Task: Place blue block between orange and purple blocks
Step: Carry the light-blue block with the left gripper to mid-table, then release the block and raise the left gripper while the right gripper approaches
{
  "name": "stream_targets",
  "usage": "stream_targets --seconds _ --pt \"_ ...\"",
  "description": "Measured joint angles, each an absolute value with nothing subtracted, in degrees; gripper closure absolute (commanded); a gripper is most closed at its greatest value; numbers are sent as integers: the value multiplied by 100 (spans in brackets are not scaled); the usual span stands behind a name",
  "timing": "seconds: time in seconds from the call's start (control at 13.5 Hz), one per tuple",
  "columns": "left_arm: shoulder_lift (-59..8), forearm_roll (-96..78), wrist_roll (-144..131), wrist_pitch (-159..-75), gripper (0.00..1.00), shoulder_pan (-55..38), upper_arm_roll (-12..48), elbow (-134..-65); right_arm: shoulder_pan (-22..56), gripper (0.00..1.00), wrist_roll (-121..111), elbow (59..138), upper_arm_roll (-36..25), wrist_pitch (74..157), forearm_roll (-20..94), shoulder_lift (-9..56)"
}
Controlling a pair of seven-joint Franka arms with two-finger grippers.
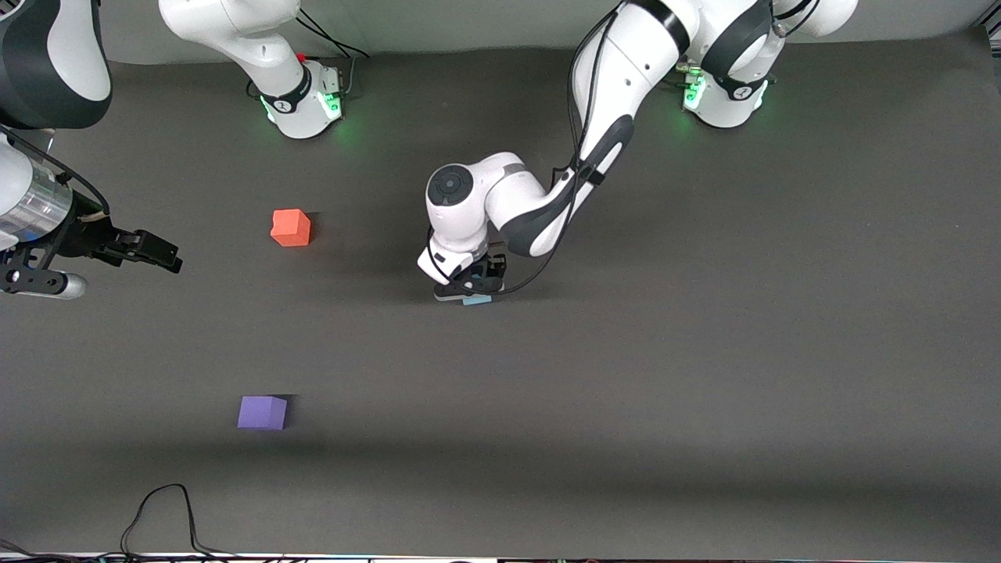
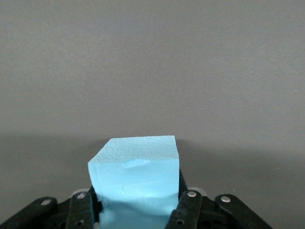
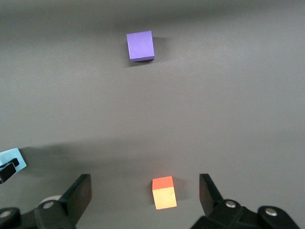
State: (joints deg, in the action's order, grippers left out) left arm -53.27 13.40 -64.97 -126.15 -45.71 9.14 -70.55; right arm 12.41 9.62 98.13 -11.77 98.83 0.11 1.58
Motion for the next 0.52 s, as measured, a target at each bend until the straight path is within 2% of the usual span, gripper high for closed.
stream_targets --seconds 0.07,0.15,0.22,0.52 --pt "-5370 1402 -6497 -12680 54 -4571 908 -7055 1241 0 962 9813 -1177 9882 11 159" --pt "-5405 1452 -6497 -12706 30 -4571 905 -7048 1241 0 954 9813 -1177 9881 11 161" --pt "-5428 1473 -6497 -12720 1 -4571 904 -7046 1241 0 921 9814 -1177 9881 11 163" --pt "-5428 1484 -6497 -12709 0 -4561 887 -6978 1241 0 828 9816 -1178 9848 11 190"
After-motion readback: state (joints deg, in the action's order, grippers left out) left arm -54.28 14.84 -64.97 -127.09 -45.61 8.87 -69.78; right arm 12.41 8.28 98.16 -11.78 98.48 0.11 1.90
